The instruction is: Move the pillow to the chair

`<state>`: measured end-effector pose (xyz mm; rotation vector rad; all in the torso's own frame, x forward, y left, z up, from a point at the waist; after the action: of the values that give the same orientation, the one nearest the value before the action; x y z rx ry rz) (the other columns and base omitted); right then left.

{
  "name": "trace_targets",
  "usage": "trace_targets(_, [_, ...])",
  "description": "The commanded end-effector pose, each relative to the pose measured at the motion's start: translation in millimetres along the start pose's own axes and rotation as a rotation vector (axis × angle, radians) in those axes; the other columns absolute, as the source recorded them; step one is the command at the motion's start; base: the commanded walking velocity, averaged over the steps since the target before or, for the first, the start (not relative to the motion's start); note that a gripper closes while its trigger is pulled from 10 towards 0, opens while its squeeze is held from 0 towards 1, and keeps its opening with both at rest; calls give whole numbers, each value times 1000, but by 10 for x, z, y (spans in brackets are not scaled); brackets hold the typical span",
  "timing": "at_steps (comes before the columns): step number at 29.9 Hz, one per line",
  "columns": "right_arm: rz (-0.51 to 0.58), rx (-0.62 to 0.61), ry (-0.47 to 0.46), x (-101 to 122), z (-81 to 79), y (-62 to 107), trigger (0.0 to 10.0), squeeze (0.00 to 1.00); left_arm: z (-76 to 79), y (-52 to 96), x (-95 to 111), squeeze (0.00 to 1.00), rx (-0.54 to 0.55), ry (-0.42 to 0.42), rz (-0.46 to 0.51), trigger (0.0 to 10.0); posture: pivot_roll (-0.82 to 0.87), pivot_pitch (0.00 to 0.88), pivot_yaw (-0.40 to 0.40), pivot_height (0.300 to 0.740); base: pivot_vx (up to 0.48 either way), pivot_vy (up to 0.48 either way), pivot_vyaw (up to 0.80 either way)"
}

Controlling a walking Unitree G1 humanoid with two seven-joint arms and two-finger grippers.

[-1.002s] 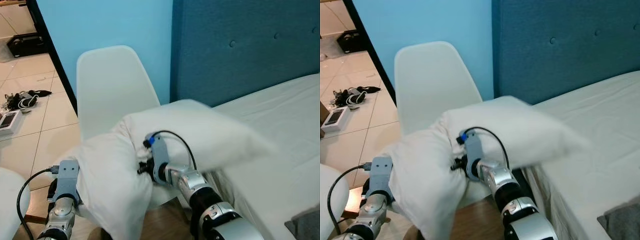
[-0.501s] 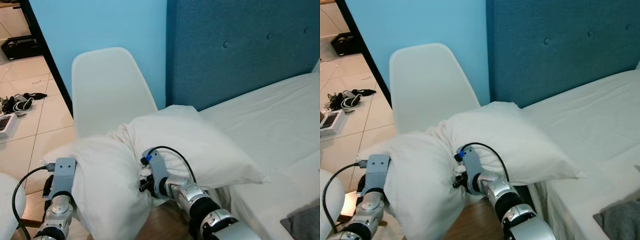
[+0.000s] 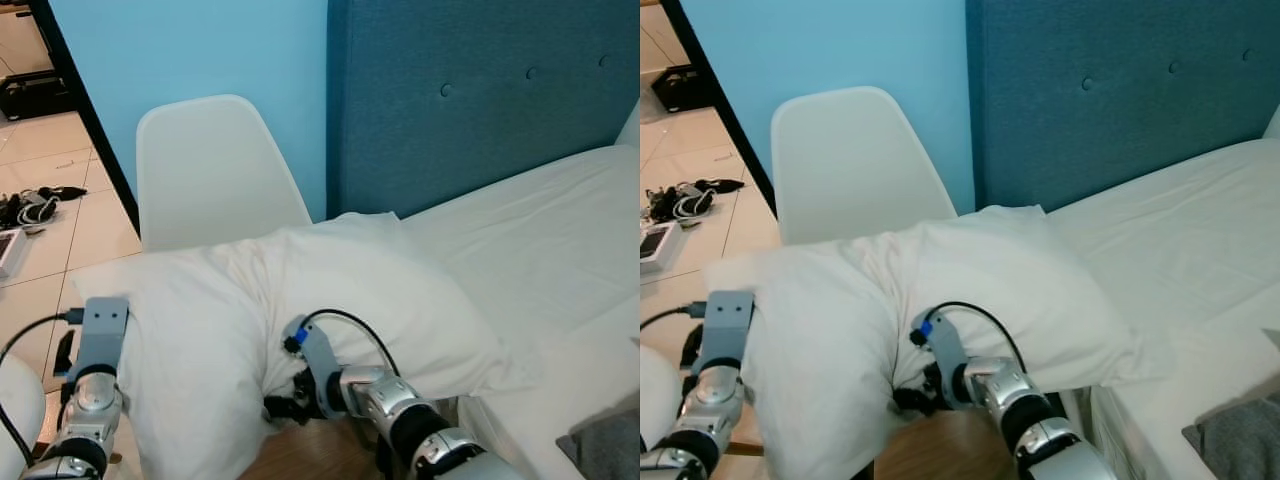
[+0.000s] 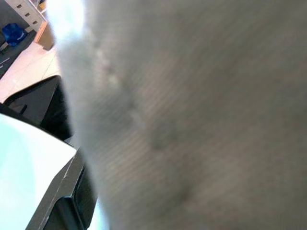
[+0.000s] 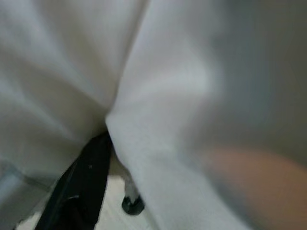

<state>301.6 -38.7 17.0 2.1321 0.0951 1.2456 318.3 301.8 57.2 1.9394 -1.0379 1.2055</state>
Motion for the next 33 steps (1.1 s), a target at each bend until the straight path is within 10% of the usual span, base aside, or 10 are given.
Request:
trace_targets(1, [2, 46, 57, 23, -35, 16, 10000, 1000, -67, -52, 110, 0, 21, -1, 44, 10000, -83, 66, 14, 501, 0, 0, 0])
trace_targets(11, [-58, 134, 161, -163, 120, 446, 10000, 1000, -281, -114, 165, 0, 102, -22, 58, 10000, -89, 70, 14, 501, 0, 0, 0])
trace_targets(14, [-3, 153, 162, -126, 146, 588, 10000, 231, -416, -126, 128, 0, 149, -52, 37, 10000, -90, 71, 17, 501, 0, 0, 0])
trace_targets(15, [-3, 153, 162, -126, 146, 588, 10000, 231, -416, -126, 128, 0, 149, -52, 37, 10000, -90, 71, 17, 501, 0, 0, 0])
trace_targets(16, [16, 152, 161, -107, 155, 627, 10000, 0, -441, -125, 110, 0, 158, -60, 27, 10000, -88, 72, 18, 501, 0, 0, 0])
trace_targets(33, [298, 254, 78, 251, 69, 928, 10000, 0, -670, -85, -20, 0, 283, -196, -33, 10000, -81, 73, 22, 501, 0, 0, 0])
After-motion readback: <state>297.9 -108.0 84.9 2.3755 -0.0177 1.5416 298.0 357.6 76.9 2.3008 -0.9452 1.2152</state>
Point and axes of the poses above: a point about 5 cm out from each wrist's last joint towards the gripper, its own y axis pointing back from the gripper into the wrist, its own x axis along the axis of the wrist's last joint, z = x × y, the point moved 2 cm from there along -y, pointing out of the wrist towards the gripper, and after that the axes turned 2 degrees about -y, right-handed, at the moved point
